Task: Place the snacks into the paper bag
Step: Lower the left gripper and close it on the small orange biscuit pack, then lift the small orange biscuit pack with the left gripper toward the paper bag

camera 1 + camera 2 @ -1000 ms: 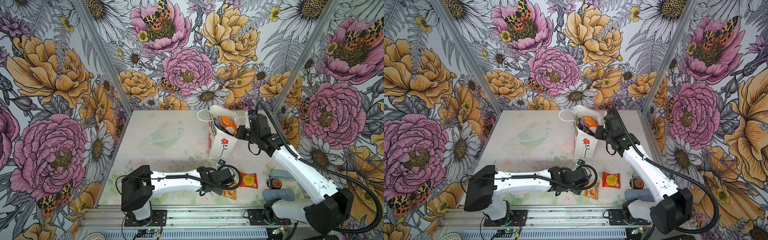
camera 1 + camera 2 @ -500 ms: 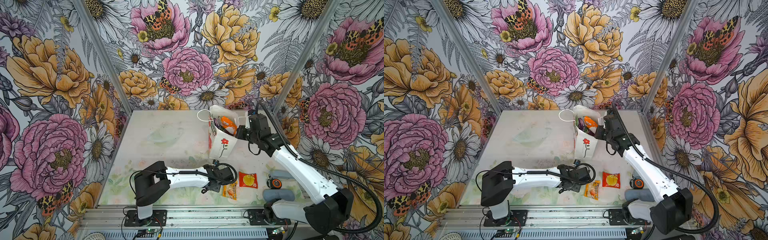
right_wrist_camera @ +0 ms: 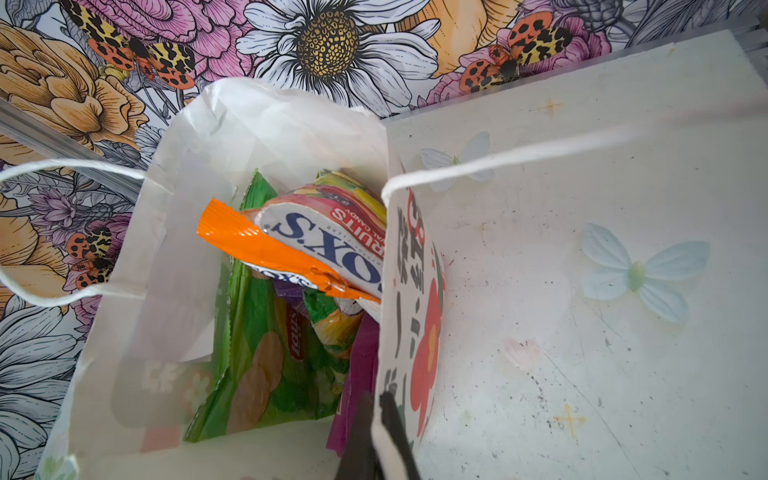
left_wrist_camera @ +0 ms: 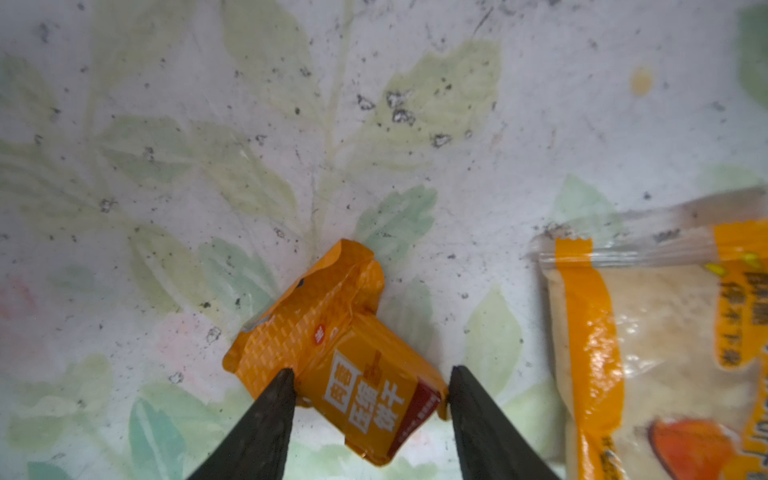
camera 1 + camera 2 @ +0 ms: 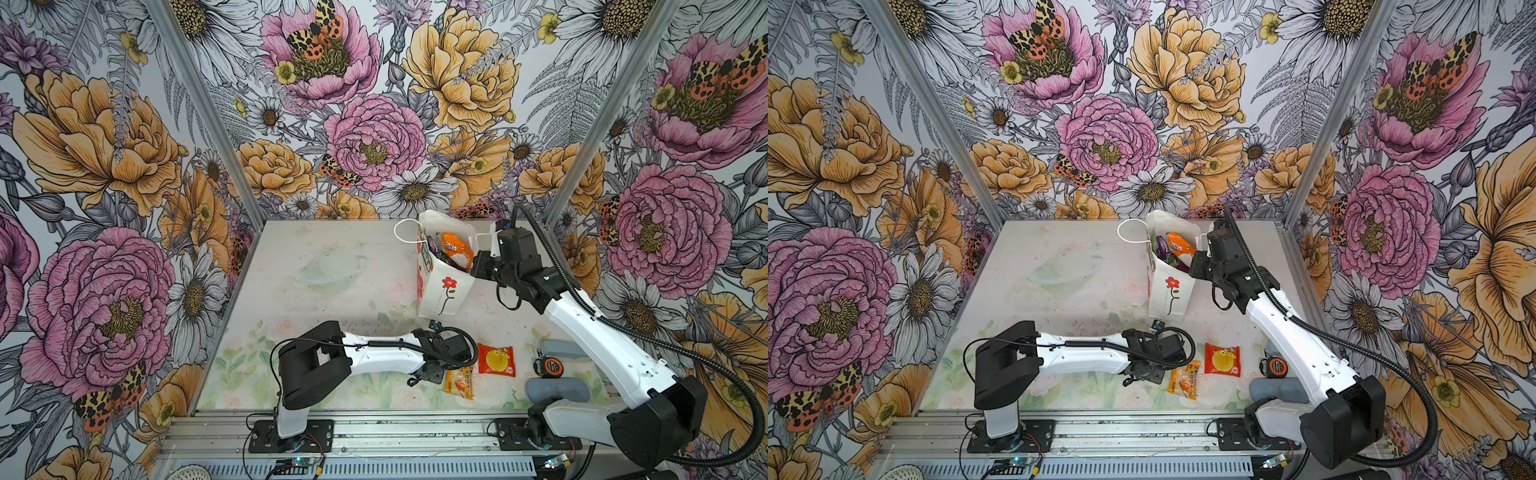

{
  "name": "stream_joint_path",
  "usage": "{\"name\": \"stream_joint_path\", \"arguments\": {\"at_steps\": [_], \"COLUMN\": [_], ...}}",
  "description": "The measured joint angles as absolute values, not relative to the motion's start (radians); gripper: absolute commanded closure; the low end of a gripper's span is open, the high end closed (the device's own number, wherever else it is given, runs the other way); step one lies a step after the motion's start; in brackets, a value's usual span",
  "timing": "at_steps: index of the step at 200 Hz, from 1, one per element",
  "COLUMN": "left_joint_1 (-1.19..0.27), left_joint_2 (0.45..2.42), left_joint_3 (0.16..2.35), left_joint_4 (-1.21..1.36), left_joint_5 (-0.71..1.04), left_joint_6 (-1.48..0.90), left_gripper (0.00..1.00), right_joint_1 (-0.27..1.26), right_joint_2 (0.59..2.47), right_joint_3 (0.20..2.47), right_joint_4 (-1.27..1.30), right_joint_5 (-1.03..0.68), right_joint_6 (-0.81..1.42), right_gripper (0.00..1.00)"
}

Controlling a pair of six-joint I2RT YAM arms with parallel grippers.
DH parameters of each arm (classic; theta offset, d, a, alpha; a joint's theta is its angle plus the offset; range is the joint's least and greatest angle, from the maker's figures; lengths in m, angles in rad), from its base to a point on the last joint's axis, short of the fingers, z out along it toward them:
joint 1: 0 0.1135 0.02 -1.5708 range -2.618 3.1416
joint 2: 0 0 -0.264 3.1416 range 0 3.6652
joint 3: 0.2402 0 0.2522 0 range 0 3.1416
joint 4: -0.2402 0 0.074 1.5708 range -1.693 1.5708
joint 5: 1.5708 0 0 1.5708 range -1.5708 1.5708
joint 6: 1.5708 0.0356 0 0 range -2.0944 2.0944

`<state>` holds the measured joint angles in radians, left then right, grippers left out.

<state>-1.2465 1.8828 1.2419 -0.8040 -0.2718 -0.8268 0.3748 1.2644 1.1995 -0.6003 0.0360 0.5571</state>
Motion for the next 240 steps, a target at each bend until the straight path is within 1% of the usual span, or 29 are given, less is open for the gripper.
{"name": "stream_joint_path", "arguments": {"at_steps": [24, 34, 81, 105, 123, 157, 178, 240], "left_joint_1": [-1.246, -1.246, -1.245, -1.245, -1.245, -1.245, -1.243, -1.243], "left_joint_2": [1.905, 1.905, 1.906, 1.906, 1.906, 1.903, 1.900, 1.840], "left_joint_3": [1.242, 1.242, 1.242, 1.240, 1.238, 1.231, 1.227, 1.168], "left_joint_4": [-0.805, -0.804, -0.799, -0.797, -0.792, -0.797, -0.795, -0.774], "left_joint_5": [-0.270, -0.269, -0.269, -0.269, -0.270, -0.285, -0.288, -0.303], "left_joint_6": [-0.827, -0.828, -0.821, -0.811, -0.811, -0.805, -0.805, -0.791], "left_gripper": [0.29, 0.30, 0.53, 0.62, 0.67, 0.84, 0.91, 0.98], "right_joint_1": [0.375, 0.375, 0.375, 0.375, 0.375, 0.375, 0.375, 0.375], "right_joint_2": [1.264, 1.264, 1.264, 1.264, 1.264, 1.264, 1.264, 1.264], "right_joint_3": [1.200, 1.200, 1.200, 1.200, 1.200, 1.200, 1.200, 1.200], "right_joint_4": [-0.600, -0.600, -0.600, -0.600, -0.600, -0.600, -0.600, -0.601], "right_joint_5": [0.036, 0.036, 0.036, 0.036, 0.036, 0.036, 0.036, 0.036], "right_joint_6": [0.557, 0.557, 0.557, 0.557, 0.557, 0.557, 0.557, 0.557], "right_gripper": [1.00, 1.00, 1.00, 1.00, 1.00, 1.00, 1.00, 1.00]}}
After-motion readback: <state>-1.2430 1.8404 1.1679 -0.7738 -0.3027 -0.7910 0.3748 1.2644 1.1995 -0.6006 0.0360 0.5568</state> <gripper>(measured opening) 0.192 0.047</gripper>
